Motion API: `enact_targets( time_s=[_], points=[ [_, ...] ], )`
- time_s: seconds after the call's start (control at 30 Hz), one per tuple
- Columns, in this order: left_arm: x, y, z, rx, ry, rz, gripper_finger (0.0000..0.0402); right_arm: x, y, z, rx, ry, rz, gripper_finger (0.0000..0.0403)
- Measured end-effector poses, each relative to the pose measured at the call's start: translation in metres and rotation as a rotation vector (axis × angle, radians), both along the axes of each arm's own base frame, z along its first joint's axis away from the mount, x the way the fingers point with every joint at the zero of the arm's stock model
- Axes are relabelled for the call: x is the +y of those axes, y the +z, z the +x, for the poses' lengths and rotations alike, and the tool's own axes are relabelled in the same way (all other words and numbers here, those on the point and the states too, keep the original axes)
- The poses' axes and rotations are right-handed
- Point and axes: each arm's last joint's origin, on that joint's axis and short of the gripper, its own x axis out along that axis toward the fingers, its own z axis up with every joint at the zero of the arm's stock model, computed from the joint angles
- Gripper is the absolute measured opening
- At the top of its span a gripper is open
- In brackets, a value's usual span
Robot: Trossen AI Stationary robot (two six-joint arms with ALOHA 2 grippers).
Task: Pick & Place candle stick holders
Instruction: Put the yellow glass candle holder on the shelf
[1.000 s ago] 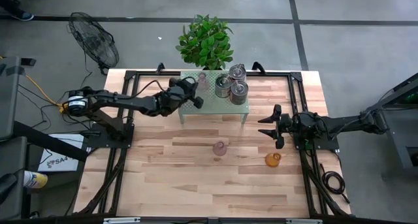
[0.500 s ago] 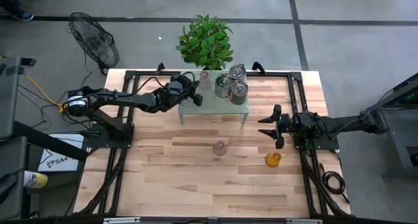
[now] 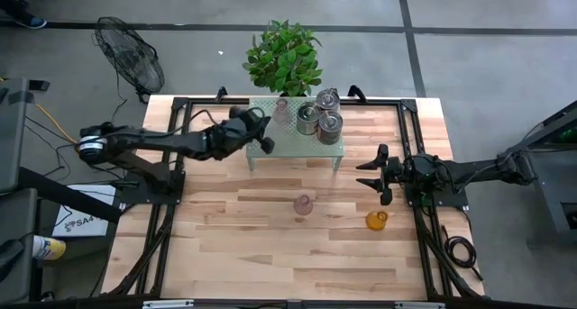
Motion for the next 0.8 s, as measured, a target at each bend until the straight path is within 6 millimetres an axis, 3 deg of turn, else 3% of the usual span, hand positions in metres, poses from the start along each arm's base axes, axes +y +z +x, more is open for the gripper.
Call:
enact_targets(
  time_s=[0.37,0.8],
  points=[
    [-0.062,0.013,-0.026,0.092,-0.107,0.028,0.0,0.0,0.0,0.0,0.0,0.0,0.0,0.0185],
    [-0.102,-0.024,-0.068,0.028,-0.146,0.022,0.0,0.0,0.0,0.0,0.0,0.0,0.0,0.0185]
  ],
)
